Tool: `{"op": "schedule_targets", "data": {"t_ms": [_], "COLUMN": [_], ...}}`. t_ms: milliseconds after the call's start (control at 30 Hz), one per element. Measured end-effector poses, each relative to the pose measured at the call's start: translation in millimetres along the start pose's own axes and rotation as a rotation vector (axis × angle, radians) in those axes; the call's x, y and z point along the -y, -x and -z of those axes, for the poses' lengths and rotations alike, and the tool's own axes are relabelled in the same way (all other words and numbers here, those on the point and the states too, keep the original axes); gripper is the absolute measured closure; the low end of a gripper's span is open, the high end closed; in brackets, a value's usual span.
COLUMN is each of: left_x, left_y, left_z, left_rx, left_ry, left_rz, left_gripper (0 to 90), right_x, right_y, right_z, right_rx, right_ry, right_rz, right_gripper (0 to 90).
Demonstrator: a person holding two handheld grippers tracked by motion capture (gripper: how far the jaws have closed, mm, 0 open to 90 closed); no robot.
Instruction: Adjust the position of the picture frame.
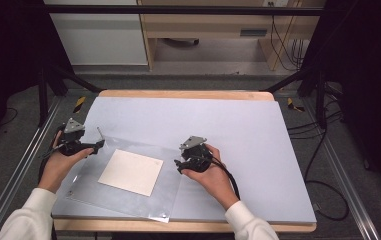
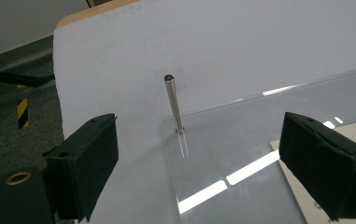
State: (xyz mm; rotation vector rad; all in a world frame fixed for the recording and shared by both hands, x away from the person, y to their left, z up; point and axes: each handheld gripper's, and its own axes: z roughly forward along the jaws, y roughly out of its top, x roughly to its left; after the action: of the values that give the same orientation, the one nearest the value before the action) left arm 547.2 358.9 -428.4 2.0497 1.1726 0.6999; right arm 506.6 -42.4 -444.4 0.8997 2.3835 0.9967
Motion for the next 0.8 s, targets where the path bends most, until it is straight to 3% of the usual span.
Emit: {"op": "schedule_targets", "data": {"t_ms": [133,400,433,500,600,667,800], "left_x": [-4.5,-11.5,-12.2,-11.9,-10.6,-10.8,-10.6], "left_y": [1.3,8.1,8.2,7.1,3.6,1.6,2.0], "left_z": [-6.2,-12.6,-17.1,-19.7,-27.4,-32.8,-36.6], "left_rx": [-0.008,-0.023,-0.039,-0.042,-0.027,-0.031,-0.027], "left_ry": [-0.012,0.008,0.009,0.002,-0.007,-0.01,-0.016], "left_rz": [-0.025,-0.041,-0.035,-0.03,-0.008,0.006,0.016], "left_gripper": [16.7,25.7,27.7,27.8,31.2,33.3,35.2], "right_x": [-8.1,-11.0,-9.3,-8.9,-10.3,-11.6,-11.3], "right_y": [0.7,7.8,10.6,11.9,13.3,12.7,14.4], "right_z": [-6.1,-17.0,-19.3,-20.3,-24.9,-32.0,-37.2], "right_rx": [-0.004,0.003,0.007,0.008,-0.001,0.001,-0.004], "right_ry": [-0.025,-0.06,-0.066,-0.066,-0.055,-0.085,-0.086], "right_rz": [0.021,-0.009,-0.033,-0.035,-0.039,-0.051,-0.07], "right_gripper": [48.9,55.4,56.0,56.1,62.4,65.9,69.3]}}
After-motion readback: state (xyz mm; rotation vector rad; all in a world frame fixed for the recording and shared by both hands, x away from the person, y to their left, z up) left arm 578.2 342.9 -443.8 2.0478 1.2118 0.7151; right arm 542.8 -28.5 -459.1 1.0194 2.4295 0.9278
